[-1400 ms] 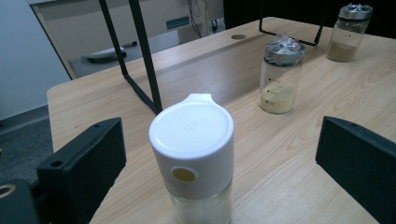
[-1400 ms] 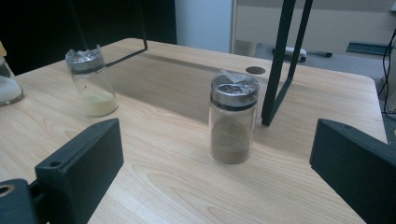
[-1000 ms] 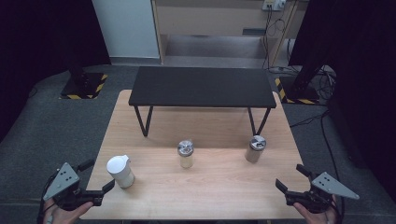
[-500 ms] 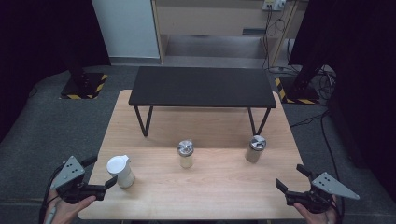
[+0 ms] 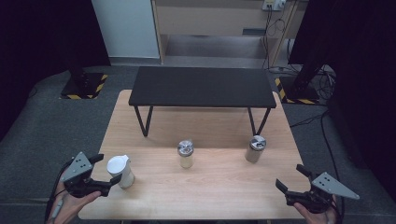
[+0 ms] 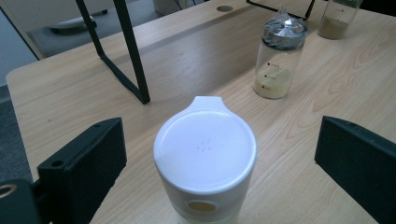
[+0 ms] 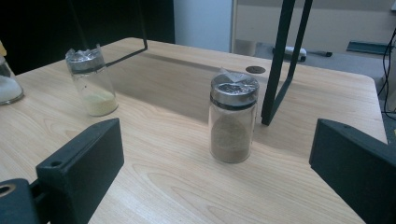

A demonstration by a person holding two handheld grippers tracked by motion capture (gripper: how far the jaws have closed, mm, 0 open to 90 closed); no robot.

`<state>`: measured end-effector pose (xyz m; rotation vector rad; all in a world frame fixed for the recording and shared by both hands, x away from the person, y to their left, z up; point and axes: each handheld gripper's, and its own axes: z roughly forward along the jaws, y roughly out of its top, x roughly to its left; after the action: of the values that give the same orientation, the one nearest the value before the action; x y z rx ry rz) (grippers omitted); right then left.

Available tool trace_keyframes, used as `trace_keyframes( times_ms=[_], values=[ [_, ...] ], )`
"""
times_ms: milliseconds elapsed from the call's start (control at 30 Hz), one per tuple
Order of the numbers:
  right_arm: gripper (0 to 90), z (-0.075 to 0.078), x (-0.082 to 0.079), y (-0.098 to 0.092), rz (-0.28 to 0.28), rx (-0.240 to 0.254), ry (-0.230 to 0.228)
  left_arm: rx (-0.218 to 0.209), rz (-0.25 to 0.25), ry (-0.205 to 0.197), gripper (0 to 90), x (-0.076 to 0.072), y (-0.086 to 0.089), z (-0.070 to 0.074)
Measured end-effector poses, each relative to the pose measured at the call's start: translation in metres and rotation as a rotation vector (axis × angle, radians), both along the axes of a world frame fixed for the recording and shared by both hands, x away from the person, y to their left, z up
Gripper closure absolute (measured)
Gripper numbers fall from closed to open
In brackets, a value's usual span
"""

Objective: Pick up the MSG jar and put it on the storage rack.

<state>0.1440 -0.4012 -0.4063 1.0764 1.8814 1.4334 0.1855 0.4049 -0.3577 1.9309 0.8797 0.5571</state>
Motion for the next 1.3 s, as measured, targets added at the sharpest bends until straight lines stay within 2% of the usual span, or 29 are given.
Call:
trace_keyframes(
  times_ms=[467, 733, 1300],
  values=[
    [3.7, 0.000, 0.000, 0.000, -0.001, -0.001, 0.000, -0.010, -0.013, 0.028, 2.5, 0.018, 0.003, -0.015],
    [3.7, 0.000, 0.000, 0.000, -0.001, 0.000, 0.001, -0.019, -0.021, 0.040, 3.9, 0.024, 0.005, -0.023],
    [3.8, -0.001, 0.000, -0.001, -0.003, 0.007, 0.005, -0.033, -0.039, 0.030, 13.4, 0.028, 0.007, -0.039]
  ],
)
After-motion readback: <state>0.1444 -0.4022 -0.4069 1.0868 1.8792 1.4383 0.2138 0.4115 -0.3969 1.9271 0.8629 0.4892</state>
